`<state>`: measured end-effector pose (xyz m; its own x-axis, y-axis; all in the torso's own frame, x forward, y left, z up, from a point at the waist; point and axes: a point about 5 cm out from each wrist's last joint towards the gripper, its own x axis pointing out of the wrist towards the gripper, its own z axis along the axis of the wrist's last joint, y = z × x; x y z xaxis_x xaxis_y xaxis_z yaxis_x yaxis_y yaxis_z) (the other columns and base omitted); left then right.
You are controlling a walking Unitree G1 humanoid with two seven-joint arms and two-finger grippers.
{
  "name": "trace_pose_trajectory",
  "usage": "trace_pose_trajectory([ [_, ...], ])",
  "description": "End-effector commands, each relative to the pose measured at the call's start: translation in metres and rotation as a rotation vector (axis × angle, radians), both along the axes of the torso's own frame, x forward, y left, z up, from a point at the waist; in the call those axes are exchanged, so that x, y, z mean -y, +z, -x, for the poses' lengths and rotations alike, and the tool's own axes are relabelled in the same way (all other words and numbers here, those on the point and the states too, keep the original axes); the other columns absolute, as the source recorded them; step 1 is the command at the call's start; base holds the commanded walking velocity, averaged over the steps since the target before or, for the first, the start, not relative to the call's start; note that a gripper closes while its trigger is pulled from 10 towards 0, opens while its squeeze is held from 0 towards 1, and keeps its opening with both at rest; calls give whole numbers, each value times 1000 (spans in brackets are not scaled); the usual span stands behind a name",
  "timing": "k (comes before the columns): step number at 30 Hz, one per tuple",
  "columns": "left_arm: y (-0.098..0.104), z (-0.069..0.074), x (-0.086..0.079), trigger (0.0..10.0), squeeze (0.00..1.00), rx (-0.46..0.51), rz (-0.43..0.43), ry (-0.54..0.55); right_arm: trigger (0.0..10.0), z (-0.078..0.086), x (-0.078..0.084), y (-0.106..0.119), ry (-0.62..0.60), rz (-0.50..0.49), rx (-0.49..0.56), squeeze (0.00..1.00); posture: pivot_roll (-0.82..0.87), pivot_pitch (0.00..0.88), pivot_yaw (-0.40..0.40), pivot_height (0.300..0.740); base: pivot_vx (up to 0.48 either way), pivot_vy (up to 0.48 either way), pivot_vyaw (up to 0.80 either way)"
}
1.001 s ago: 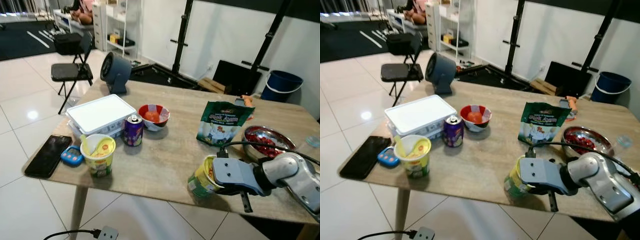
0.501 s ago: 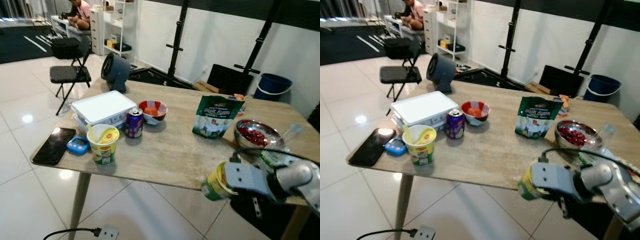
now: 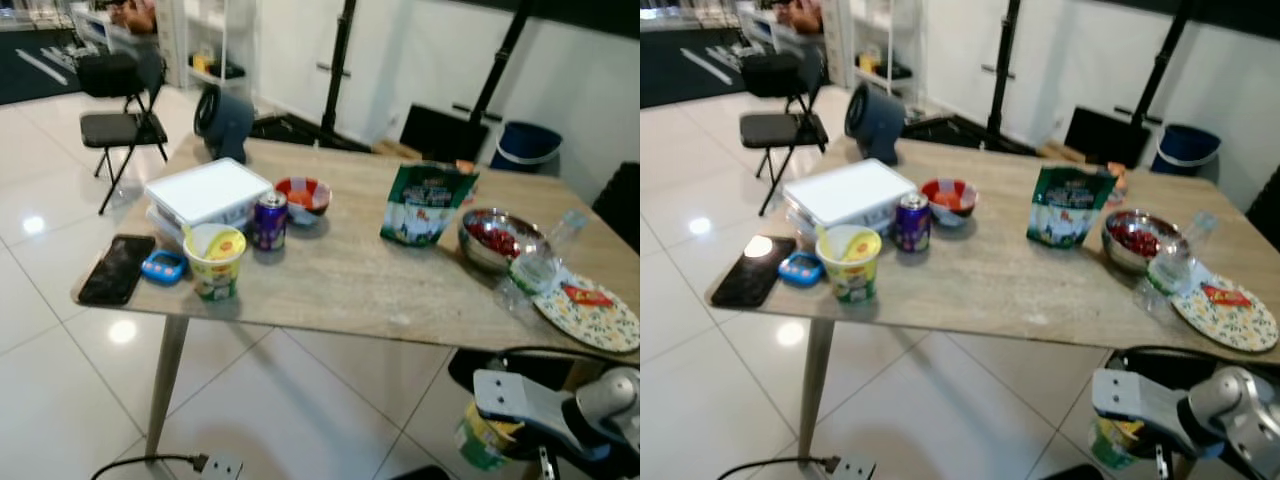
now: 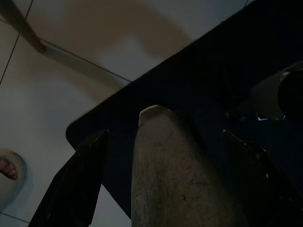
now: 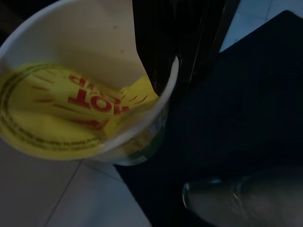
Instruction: Restocking fridge
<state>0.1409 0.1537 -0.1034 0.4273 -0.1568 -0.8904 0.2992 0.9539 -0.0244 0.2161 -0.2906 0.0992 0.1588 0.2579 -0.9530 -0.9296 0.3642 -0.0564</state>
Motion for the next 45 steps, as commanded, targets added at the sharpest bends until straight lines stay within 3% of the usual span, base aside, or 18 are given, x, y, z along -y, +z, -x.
trace_pose_trajectory([
  [1, -9, 25, 5, 10000, 0, -100, 5, -20, 10000, 6, 7, -10, -30, 28, -25, 0, -109, 0, -79, 740, -274, 0, 0],
  [3, -9, 25, 5, 10000, 0, -100, 4, -22, 10000, 7, 11, -17, -58, 39, -27, 0, -109, 0, -79, 740, -274, 0, 0],
  [7, -9, 25, 4, 10000, 0, -100, 2, -29, 10000, 16, 30, -57, -195, 118, -23, 0, -109, 0, -79, 740, -274, 0, 0],
  [10, -9, 25, 4, 10000, 0, -100, 2, -30, 10000, 18, 32, -64, -213, 129, -20, 0, -109, 0, -79, 740, -270, 0, 0],
  [13, -8, 24, 4, 10000, 0, -98, 0, -36, 10000, 30, 36, -98, -375, 141, 6, 0, -111, 0, -77, 740, -245, 0, 0],
  [15, -8, 23, 4, 10000, 0, -95, -2, -36, 10000, 41, 32, -120, -571, 94, 28, 0, -112, 0, -72, 740, 0, 0, 0],
  [16, -8, 23, 4, 10000, 0, -95, -2, -36, 10000, 41, 32, -120, -571, 94, 28, 0, -112, 0, -72, 740, 0, 0, 0],
  [19, -8, 23, 3, 10000, 0, -93, -6, -37, 10000, 61, 23, -144, -793, 40, 16, 0, -112, 0, -72, 740, 0, 0, 0],
  [23, -8, 22, 2, 10000, 0, -92, -11, -39, 10000, 102, 22, -169, -893, 189, -40, 0, -111, 0, -68, 740, 0, 0, -186],
  [25, -8, 21, 1, 10000, 0, -92, -13, -43, 10000, 117, 17, -178, -1017, 174, -52, 0, -114, 0, -62, 740, 0, 0, -750],
  [32, -7, 21, 2, 10000, 0, -86, -25, -65, 10000, 151, 4, -192, -1153, 219, -107, 0, -112, 0, -59, 740, 0, 0, -768],
  [38, -7, 18, 2, 10000, 0, -65, -46, -77, 10000, 154, -9, -198, -1181, 211, -113, 0, -110, 0, -53, 740, 0, 0, -775],
  [45, -7, 18, -3, 10000, 0, -67, -81, -94, 10000, 137, -22, -200, -1167, 176, -77, 0, -102, 0, -51, 740, 0, 0, -775],
])
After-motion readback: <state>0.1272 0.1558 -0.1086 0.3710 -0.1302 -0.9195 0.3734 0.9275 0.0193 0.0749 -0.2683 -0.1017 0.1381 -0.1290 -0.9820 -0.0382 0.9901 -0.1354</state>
